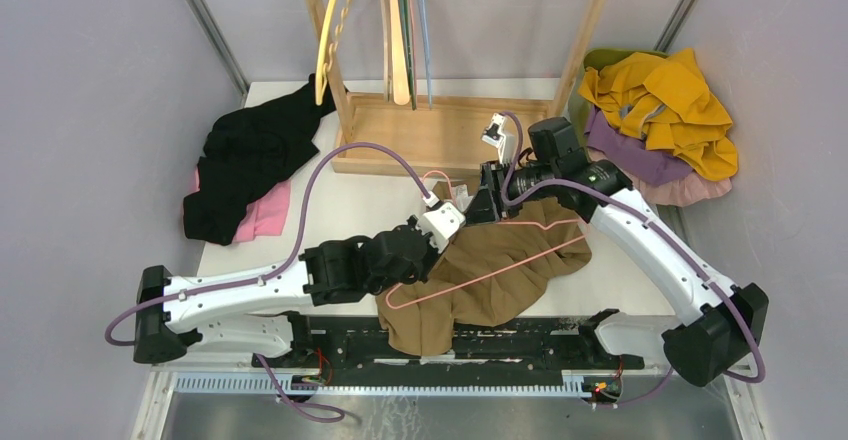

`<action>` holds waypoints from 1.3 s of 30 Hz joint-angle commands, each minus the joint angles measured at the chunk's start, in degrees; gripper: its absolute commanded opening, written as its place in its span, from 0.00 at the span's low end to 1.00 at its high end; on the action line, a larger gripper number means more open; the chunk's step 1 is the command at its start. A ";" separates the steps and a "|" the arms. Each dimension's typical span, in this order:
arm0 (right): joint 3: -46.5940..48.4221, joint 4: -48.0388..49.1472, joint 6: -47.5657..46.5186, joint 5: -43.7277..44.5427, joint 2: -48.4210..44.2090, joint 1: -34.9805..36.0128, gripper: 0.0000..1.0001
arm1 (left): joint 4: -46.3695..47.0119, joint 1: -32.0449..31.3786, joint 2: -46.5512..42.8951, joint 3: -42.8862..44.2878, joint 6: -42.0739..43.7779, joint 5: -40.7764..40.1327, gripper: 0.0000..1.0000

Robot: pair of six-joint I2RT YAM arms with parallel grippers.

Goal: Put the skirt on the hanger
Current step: Pick up the hanger from the clothesline, then hang the skirt on the hanger.

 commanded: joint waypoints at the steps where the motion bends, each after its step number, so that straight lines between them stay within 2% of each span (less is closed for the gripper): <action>1: -0.88 4.23 0.50 -2.09 0.68 0.43 0.46 | 4.61 -0.47 -0.80 2.49 2.77 0.16 0.03; 9: -2.38 7.88 1.93 -2.98 2.12 1.24 0.39 | 6.18 -0.39 -0.92 1.91 3.17 1.46 0.03; 12: -2.51 8.85 2.28 -3.30 2.32 1.72 0.28 | 6.24 -0.45 -0.53 2.07 3.20 1.10 0.03; 14: -2.84 10.04 2.84 -3.29 2.05 1.80 0.15 | 6.16 -0.41 -0.17 2.16 3.10 0.61 0.05; 15: -3.15 10.97 3.36 -3.10 1.77 1.83 0.12 | 6.00 -0.44 -0.03 2.31 3.00 0.12 0.07; 17: -3.44 11.20 3.67 -1.42 1.05 1.84 0.02 | 5.10 -0.41 0.31 2.79 1.95 -1.81 0.23; 20: -3.51 8.82 2.02 2.40 0.20 1.84 0.01 | 3.29 -0.39 -0.14 3.57 0.21 -4.99 0.44; 25: -5.65 6.12 -0.40 11.55 -2.62 1.63 0.01 | -0.54 -0.40 -1.38 6.48 -2.53 -10.51 0.58; 30: -6.66 4.63 -1.05 20.84 -7.81 -1.96 0.01 | -7.06 -0.32 -0.23 11.81 -7.31 -14.67 0.63; 34: -7.81 3.86 -0.55 24.97 -14.56 -10.34 0.01 | -13.36 0.28 2.91 15.01 -13.62 -16.46 0.65; 39: -6.39 -0.05 -2.51 32.03 -20.18 -15.82 0.01 | -15.58 4.77 9.19 15.62 -20.24 -10.03 0.67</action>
